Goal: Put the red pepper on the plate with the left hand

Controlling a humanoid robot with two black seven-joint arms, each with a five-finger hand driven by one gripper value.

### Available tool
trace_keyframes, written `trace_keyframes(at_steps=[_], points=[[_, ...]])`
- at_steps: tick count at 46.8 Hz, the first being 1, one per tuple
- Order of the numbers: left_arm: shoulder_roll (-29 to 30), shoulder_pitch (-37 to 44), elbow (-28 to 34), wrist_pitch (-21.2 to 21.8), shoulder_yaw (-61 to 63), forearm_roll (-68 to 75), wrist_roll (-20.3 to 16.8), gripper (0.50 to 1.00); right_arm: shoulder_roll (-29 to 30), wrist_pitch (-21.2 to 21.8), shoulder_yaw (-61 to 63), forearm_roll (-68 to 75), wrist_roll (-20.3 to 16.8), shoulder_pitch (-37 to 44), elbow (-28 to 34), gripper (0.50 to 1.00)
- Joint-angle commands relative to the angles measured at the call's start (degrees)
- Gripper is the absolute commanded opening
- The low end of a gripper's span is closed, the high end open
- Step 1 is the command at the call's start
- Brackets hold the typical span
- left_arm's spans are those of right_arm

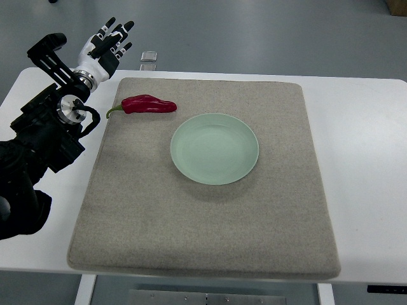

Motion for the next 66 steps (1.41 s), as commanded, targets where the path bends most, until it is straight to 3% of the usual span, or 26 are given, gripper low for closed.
trace_keyframes(at_steps=[1,66], points=[[0.0,0.1,0.0,0.0,0.0,0.0,0.0,0.994,0.0,0.0,0.0,0.0,0.0,0.1,0.0,0.932],[0.0,-0.1,-2.6,0.0,1.0,1.0,0.0,0.992,0.0,0.0,-0.1,0.0,0.0,0.0,0.0,0.932]])
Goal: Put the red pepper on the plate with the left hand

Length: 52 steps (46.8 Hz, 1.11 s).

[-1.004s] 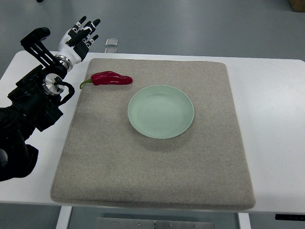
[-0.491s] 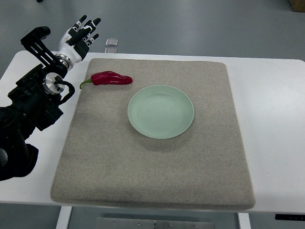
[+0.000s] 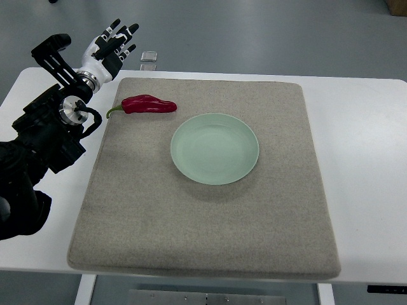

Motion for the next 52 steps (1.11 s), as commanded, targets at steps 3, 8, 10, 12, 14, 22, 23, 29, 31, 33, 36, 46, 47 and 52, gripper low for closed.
trace_keyframes(at_steps=[3,8,10,12,14,22,23,29,31,33,36,46,47,52], points=[[0.3,-0.2,-2.5,0.1,0.2,0.2,0.1,0.992,0.0,0.0,-0.1,0.0,0.0,0.0,0.0,0.932],[1.1,-0.4,-4.1,0.1,0.4,3.7,0.1,0.992,0.0,0.0,0.0,0.0,0.0,0.0,0.0,0.932],[1.3,-0.7,-4.1,0.1,0.4,6.5,0.1,0.992,0.0,0.0,0.0,0.0,0.0,0.0,0.0,0.932],[1.4,-0.8,-4.3,0.1,0.4,9.9,0.1,0.990,0.0,0.0,-0.1,0.0,0.0,0.0,0.0,0.932],[1.5,-0.9,-4.6,0.1,0.3,13.0,0.1,0.990,0.0,0.0,-0.1,0.0,0.0,0.0,0.0,0.932],[2.6,-2.2,-5.1,0.0,0.4,21.6,0.1,0.990,0.0,0.0,0.0,0.0,0.0,0.0,0.0,0.932],[2.8,-2.4,-5.5,0.0,0.4,22.7,0.1,0.990,0.0,0.0,-0.1,0.0,0.0,0.0,0.0,0.932],[4.6,-3.5,-7.9,-0.5,0.4,31.1,0.1,0.990,0.0,0.0,0.0,0.0,0.0,0.0,0.0,0.932],[5.4,-3.8,-9.1,-0.6,0.4,33.6,0.1,0.990,0.0,0.0,0.0,0.0,0.0,0.0,0.0,0.932],[6.1,-3.9,-10.4,-0.7,0.4,36.2,0.1,0.992,0.0,0.0,0.0,0.0,0.0,0.0,0.0,0.932],[7.4,-4.3,-12.3,-1.3,0.9,40.8,0.1,0.992,0.0,0.0,-0.1,0.0,0.0,0.0,0.1,0.932],[12.4,-6.8,-19.2,-2.5,7.8,54.7,0.1,0.992,0.0,0.0,-0.1,0.0,0.0,0.0,0.0,0.932],[12.7,-7.1,-19.6,-2.5,8.6,55.5,0.0,0.992,0.0,0.0,-0.1,0.0,0.0,0.0,0.0,0.932],[13.6,-8.5,-21.3,-2.5,11.3,60.7,0.1,0.990,0.0,0.0,-0.1,0.0,0.0,0.1,0.0,0.932]])
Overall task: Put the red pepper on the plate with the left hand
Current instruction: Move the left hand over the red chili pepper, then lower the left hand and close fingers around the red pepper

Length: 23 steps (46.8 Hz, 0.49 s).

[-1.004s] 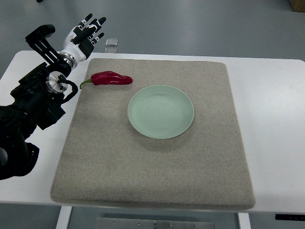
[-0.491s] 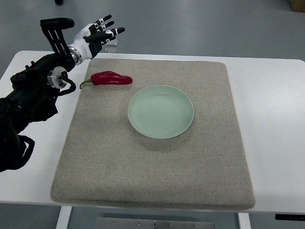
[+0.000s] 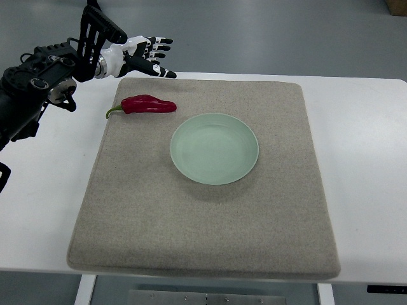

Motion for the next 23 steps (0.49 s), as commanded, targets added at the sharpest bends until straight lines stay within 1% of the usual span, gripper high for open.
trace_keyframes(at_steps=[1,10,16,23], points=[[0.8,-1.1,-1.5,0.0,1.6,4.2,0.0,0.990,0.0,0.0,0.0,0.0,0.0,0.0,0.0,0.932],[2.1,-1.5,-4.6,0.0,2.7,15.1,-0.1,0.992,0.0,0.0,0.1,0.0,0.0,0.0,0.1,0.932],[2.8,-2.3,-4.7,0.2,2.8,22.8,-0.2,0.988,0.0,0.0,0.0,0.0,0.0,0.0,0.0,0.932],[2.8,-2.9,-4.7,1.1,3.5,28.3,-1.6,0.981,0.0,0.0,0.0,0.0,0.0,0.0,0.0,0.932]])
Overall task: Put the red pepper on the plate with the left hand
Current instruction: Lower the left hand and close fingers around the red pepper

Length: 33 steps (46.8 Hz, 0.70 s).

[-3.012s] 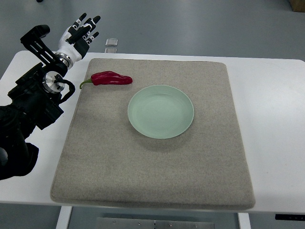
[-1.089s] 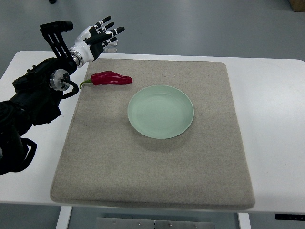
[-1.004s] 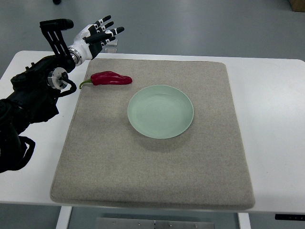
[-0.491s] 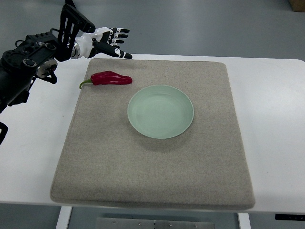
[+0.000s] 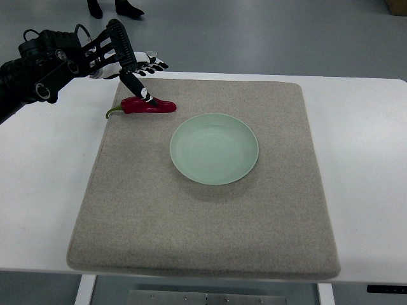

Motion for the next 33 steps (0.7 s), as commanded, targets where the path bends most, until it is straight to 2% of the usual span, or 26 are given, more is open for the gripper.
trace_keyframes(at_steps=[1,9,33], points=[[0.0,-0.3,0.0,0.7,0.6,2.7,-0.9,0.981,0.0,0.0,-0.1,0.0,0.0,0.0,0.0,0.932],[-0.3,0.0,0.0,4.2,3.1,6.4,-2.5,0.979,0.0,0.0,-0.1,0.0,0.0,0.0,0.0,0.932],[-0.6,0.5,-0.3,4.4,6.5,6.4,-4.9,0.986,0.0,0.0,-0.1,0.0,0.0,0.0,0.0,0.932]])
